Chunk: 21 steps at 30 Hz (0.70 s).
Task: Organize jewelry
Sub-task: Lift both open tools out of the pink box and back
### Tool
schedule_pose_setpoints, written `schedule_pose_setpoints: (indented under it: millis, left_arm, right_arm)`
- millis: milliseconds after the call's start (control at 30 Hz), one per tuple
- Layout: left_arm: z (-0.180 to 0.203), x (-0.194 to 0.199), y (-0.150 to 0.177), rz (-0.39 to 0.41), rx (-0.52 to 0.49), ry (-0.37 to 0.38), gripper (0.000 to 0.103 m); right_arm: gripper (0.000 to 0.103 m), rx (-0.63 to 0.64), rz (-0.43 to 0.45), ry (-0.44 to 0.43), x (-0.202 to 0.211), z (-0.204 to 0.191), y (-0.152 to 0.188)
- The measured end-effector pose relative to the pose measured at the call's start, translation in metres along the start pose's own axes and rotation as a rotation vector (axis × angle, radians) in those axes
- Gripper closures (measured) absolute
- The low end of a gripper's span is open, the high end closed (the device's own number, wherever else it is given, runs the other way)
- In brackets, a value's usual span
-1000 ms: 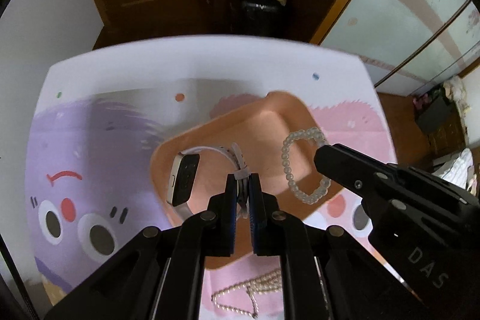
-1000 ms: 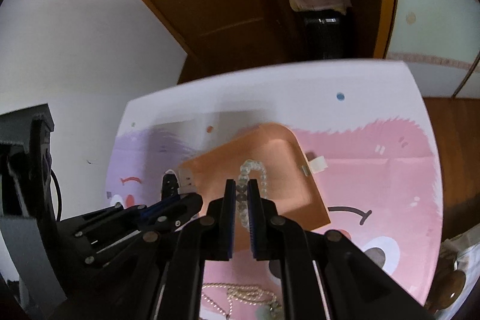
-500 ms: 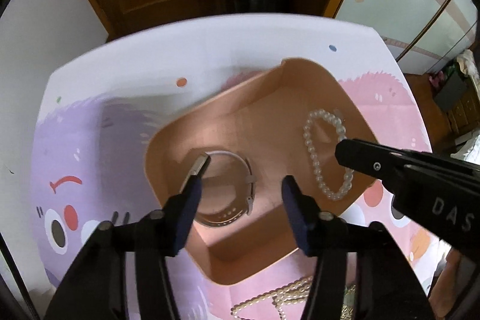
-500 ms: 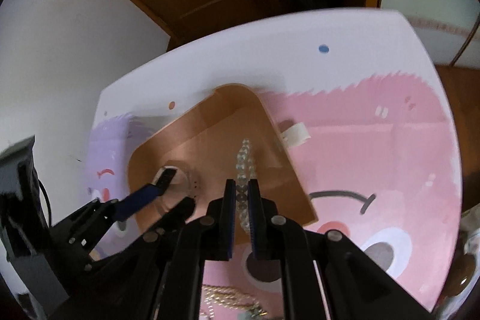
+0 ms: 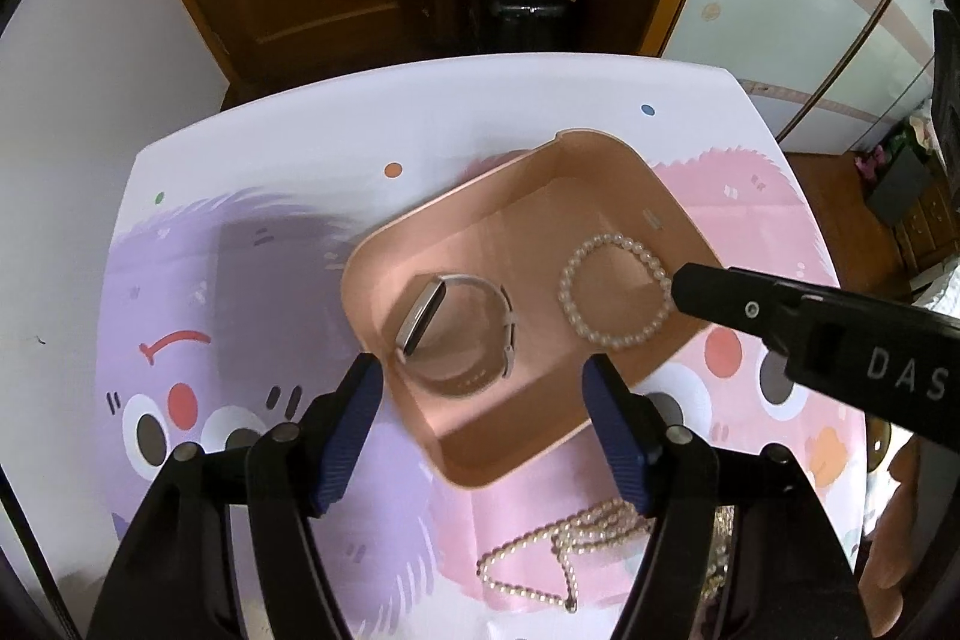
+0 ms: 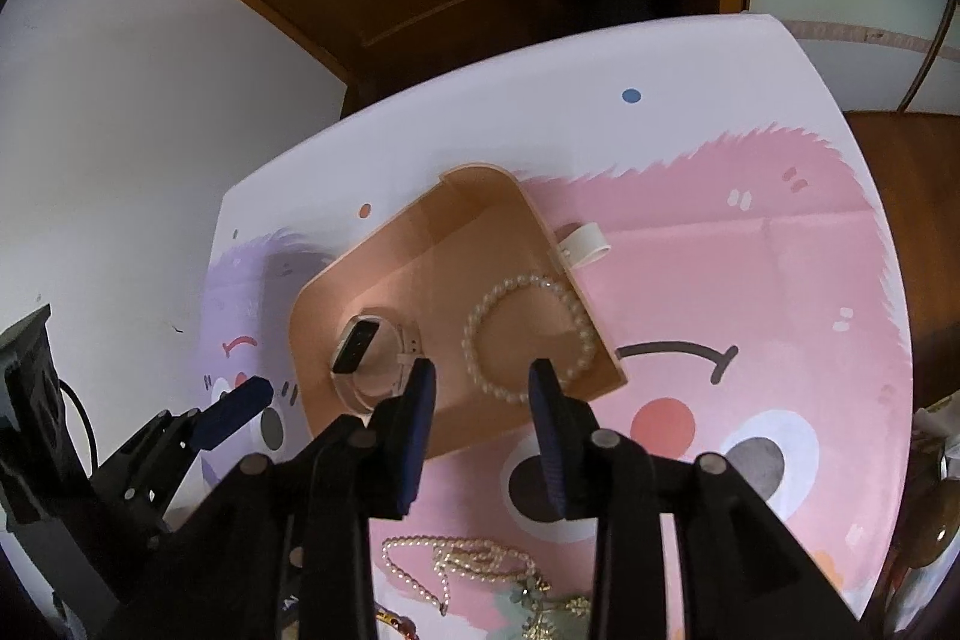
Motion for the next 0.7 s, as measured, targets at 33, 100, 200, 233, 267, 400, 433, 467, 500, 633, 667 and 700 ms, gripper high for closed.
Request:
schedule_pose_setpoints:
  millis: [33, 100, 200, 233, 267, 400, 433, 467, 500, 633, 667, 700]
  left_arm:
    - [0.0, 0.004, 0.002, 0.002, -0.003, -0.002, 0.036]
    - [0.0, 0.012, 0.005, 0.005, -0.008, -0.001, 0.036]
    - [-0.002, 0.025, 0.01, 0.01, -0.017, 0.001, 0.036]
    - [-0.003, 0.031, 0.012, 0.014, -0.021, 0.0, 0.036]
    - [-0.003, 0.036, 0.014, 0.019, -0.026, -0.001, 0.036]
    - [-0.005, 0.058, 0.023, 0.037, -0.038, -0.001, 0.036]
    - [-0.005, 0.063, 0.025, 0.042, -0.041, -0.005, 0.035]
    - [-0.005, 0.07, 0.027, 0.049, -0.044, -0.01, 0.035]
    - [-0.004, 0.077, 0.03, 0.057, -0.048, -0.014, 0.035]
    - [-0.003, 0.101, 0.043, 0.097, -0.054, -0.027, 0.032]
    - [-0.003, 0.106, 0.045, 0.106, -0.055, -0.028, 0.032]
    - [-0.002, 0.111, 0.048, 0.116, -0.055, -0.032, 0.032]
  right_arm:
    - [0.07, 0.007, 0.005, 0.0, 0.004, -0.001, 0.001]
    - [0.07, 0.025, 0.01, 0.002, 0.012, -0.004, 0.004]
    - [0.07, 0.058, 0.019, 0.011, 0.025, -0.008, 0.011]
    - [0.07, 0.069, 0.022, 0.014, 0.03, -0.009, 0.014]
    - [0.07, 0.08, 0.025, 0.013, 0.036, -0.01, 0.018]
    - [0.07, 0.099, 0.046, 0.009, 0.057, -0.014, 0.03]
    - [0.07, 0.107, 0.053, 0.009, 0.064, -0.015, 0.034]
    - [0.07, 0.117, 0.061, 0.014, 0.071, -0.016, 0.038]
    - [0.07, 0.125, 0.069, 0.018, 0.076, -0.017, 0.041]
    - [0.071, 0.152, 0.098, 0.017, 0.097, -0.022, 0.056]
    - [0.071, 0.159, 0.105, 0.018, 0.102, -0.022, 0.06]
    - [0.07, 0.169, 0.113, 0.021, 0.107, -0.023, 0.064]
Point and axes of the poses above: each gripper's, at about its wrist camera, not at the fingertips, and x roughly against the way its jaws point, z to its right, y to its underside, the point moved 4 cm from there along -x, roughly the way its jaws point, and after that the axes turned 14 degrees about z, right-handed, at the moved point
